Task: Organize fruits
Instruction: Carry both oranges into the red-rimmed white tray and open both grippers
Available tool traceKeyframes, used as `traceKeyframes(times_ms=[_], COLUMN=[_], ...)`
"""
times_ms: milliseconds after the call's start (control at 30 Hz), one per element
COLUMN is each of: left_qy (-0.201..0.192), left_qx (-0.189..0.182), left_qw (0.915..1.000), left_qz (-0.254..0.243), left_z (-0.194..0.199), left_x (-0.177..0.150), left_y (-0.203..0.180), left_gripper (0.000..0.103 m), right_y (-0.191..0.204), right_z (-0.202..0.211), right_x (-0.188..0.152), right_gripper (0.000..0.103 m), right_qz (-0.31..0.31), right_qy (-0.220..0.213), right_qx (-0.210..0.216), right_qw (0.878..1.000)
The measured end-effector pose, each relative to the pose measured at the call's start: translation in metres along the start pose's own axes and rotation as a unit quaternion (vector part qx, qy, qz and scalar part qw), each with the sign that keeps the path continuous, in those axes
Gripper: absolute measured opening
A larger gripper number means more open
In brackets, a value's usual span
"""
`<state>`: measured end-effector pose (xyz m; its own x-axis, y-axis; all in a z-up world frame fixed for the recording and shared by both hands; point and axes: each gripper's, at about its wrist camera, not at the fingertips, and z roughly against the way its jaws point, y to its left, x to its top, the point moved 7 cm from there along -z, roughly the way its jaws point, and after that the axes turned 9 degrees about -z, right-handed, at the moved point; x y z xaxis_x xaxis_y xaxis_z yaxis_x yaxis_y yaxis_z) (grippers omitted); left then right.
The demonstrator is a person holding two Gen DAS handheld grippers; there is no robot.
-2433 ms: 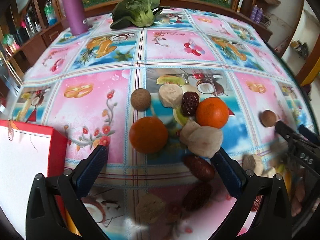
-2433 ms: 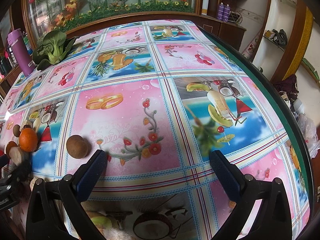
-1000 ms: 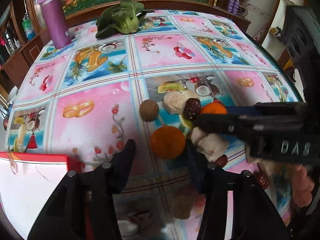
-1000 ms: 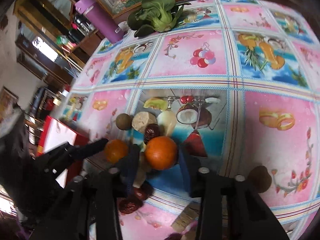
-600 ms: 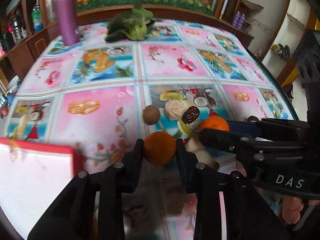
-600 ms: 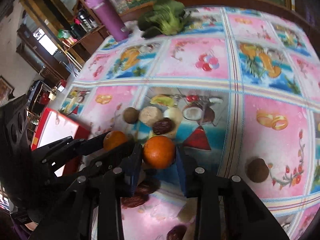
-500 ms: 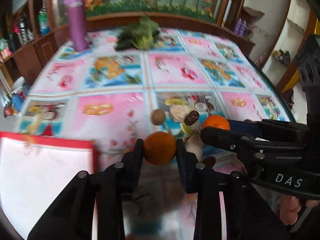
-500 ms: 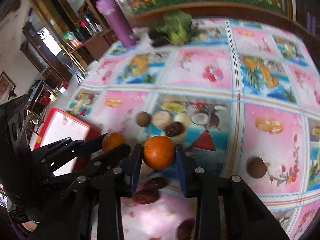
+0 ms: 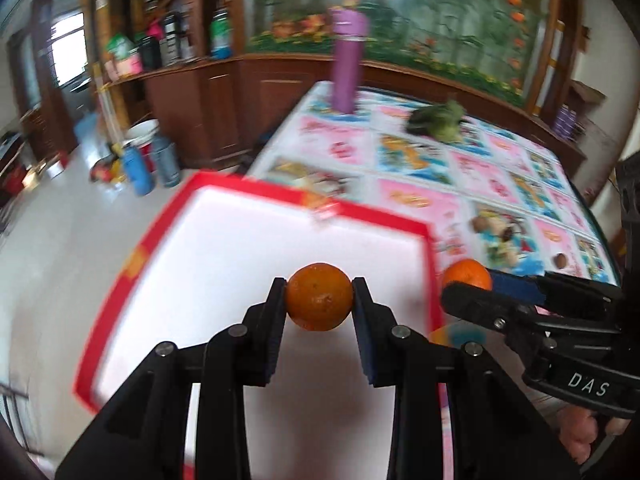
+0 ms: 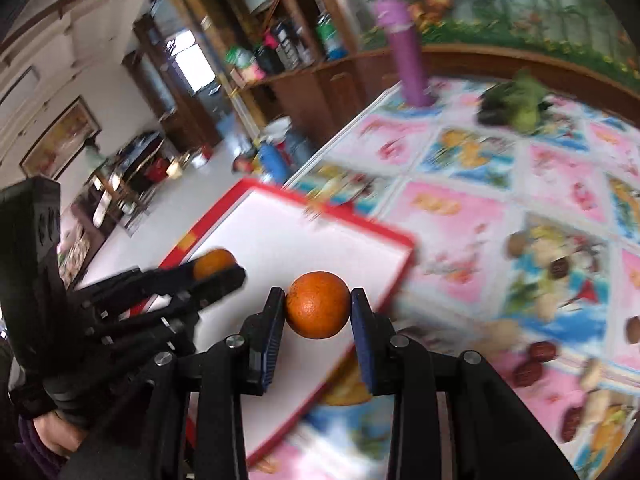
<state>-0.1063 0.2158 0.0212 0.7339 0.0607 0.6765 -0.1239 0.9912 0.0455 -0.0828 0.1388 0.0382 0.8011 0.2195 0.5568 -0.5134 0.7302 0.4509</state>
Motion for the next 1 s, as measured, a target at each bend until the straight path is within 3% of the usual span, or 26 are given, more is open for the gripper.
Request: traceKeyframes(times_ms=[167,567,667,733,867,1000], left_qy=[0.022,0.07,0.073,0.073,0.052,0.015], left_qx=[0.017,0.031,0.04,0.043,0.069,0.056], left_qw=[0.9993,0.9965,0.9962,0.9959,0.996,0.9983], left_qz=[0.024,0.033,0.027,0.029,0.025,0.01], left_z=[-0.005,-0.022,-0.02,-0.018,-0.004,0.019], left_x=[-0.024,-0.063,-0.064,-0.064,-0.055,-0.038], left_y=[0.032,0.048,0.046,0.046,0.047,0.029], left_gripper=[0.034,0.036,0.045,0.06,0.063,0.074], right_y=[0.018,0.034,0.034,0.034,0.029,0.016], right_z=[-0.031,-0.056,-0.055,-0.051,-0.028,0.012], right_x=[-0.02,-0.045,-0.049,-0.049,-0.041,-0.032], right_gripper=[0.032,0.034,0.034,0.037,0.048,0.048], right_qz=[0.019,0.039,0.037,0.034,0.031,0.023], right_qy=[0.034,0.066,0.066,0.067,0.039,0.002], right_qx=[-0.007,-0.03,-0.031,-0.031,-0.03,-0.026], right_qw=[0.999,0.997,0.997,0.997,0.998,0.999])
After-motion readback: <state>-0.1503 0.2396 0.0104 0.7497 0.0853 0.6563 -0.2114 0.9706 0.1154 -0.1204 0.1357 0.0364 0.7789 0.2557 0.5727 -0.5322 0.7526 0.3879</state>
